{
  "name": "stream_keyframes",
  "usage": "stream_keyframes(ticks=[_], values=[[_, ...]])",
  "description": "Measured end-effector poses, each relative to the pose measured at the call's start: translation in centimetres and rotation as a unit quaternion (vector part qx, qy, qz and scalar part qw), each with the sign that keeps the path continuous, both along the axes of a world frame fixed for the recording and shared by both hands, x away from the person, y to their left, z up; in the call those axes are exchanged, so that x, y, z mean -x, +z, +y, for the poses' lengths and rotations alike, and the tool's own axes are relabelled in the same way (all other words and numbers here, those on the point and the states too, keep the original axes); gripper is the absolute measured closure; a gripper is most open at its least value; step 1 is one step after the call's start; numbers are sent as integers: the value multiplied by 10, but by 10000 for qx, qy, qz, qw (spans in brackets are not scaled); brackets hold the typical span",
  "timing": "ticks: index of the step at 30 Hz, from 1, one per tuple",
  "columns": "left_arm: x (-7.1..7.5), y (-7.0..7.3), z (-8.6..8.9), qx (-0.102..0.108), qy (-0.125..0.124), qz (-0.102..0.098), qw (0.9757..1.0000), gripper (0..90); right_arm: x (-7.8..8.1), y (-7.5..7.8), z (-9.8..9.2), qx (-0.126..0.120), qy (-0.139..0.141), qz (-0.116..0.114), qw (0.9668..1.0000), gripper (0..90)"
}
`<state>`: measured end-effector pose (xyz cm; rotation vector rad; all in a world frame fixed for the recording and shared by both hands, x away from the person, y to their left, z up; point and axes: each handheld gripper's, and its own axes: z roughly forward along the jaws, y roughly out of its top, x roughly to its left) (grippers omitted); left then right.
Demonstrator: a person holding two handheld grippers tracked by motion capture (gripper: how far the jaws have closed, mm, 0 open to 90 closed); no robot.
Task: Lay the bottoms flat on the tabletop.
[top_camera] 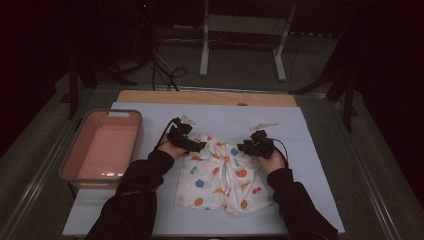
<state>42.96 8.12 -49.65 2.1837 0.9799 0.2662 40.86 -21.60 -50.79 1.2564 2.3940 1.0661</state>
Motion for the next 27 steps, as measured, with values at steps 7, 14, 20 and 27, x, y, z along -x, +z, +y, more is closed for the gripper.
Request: stream_keyframes(ticks=[7, 14, 20, 27], values=[[-8, -6, -11, -175, 105, -108, 9997, 194, 19, -7, 18, 468, 407, -247, 9978, 787], [-9, -17, -14, -243, 80, 2, 9997, 511, 29, -5, 25, 709, 754, -395, 9938, 835], [-12, -23, -11, -316, 42, -15, 9995, 644, 35, -6, 27, 764, 841, -432, 9926, 837], [-8, -20, -14, -366, -63, -11, 9993, 881, 37, -6, 27, 669, 819, -428, 9935, 786]])
